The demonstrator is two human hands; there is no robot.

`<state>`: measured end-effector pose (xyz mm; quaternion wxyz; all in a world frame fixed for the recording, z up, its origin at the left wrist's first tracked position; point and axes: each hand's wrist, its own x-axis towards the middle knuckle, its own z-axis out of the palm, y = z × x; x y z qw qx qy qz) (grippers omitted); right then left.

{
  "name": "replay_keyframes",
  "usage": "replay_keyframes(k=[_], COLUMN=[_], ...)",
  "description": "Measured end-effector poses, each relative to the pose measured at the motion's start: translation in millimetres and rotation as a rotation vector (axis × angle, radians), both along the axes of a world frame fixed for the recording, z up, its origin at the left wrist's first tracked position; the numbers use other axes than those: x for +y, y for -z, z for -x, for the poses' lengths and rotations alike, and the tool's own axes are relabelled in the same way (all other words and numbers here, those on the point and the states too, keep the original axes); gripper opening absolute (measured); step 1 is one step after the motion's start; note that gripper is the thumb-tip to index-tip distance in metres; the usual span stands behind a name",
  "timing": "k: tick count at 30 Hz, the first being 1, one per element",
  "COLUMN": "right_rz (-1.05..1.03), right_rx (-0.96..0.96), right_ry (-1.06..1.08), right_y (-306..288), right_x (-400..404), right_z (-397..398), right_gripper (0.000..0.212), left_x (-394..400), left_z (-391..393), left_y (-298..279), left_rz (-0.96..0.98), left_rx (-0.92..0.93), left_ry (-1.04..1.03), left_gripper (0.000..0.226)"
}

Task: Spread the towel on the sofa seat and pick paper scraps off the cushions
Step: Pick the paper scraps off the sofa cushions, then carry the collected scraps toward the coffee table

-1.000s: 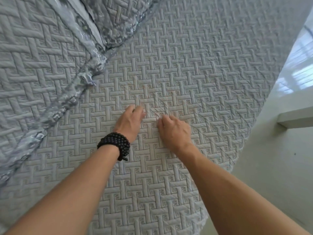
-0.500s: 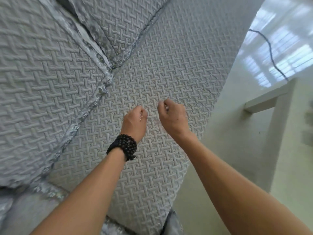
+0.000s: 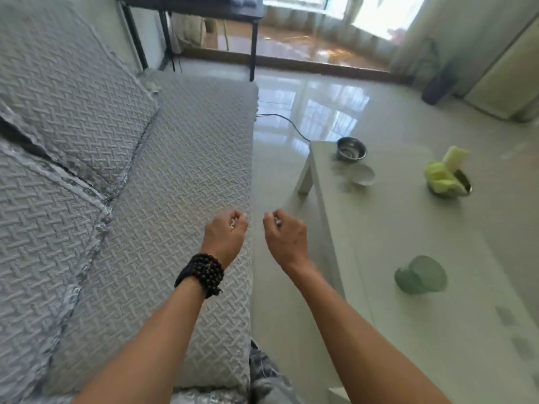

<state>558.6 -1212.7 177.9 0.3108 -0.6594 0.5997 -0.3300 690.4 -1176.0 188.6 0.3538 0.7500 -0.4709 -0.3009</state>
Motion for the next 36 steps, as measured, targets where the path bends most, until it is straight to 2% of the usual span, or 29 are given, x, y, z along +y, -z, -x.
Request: replay_keyframes(k=[6,11,16,20,28,30,32,36], right_rz=[0.053,0.005,-0.068,-0.127,-0.42,-0.502,-0.613,-0.783], right_rx=[0.003,-0.024,-0.054,-0.112,-0.277,-0.365,-0.503,-0.725], right_ry=[0.246,0.415,0.591,0.746,0.876,0.892,0.935,1.057], right_y=[-31,-40,-35,-7,87,94,128,189], right_x=[51,81,97,85,-15,-33,-70,-124], right_z=[130,237,332,407,510,517,543,578], right_gripper=[0.039,0.039,0.04,0.039,0.035,0.03,0.024,0.015], left_x=[23,22,3,-28,-123,-135,-169,-216], left_z=[124,209,294,375,510,520,551,593], left_y=[-36,-45,-38,-10,79,88,125,188], left_rz=[0.033,-0.012,-0.056,-0.162,-0.425,-0.491,-0.583,-0.701], left_rx=[-0.022,0.006,0.032,0.051,0.106,0.174,0.264,0.332], left_ry=[0.254,0.444,0.564,0.653,0.617,0.551,0.467,0.37], left_gripper=[0.026,0.024,0.025,0.026,0.024,0.028,0.032,0.038])
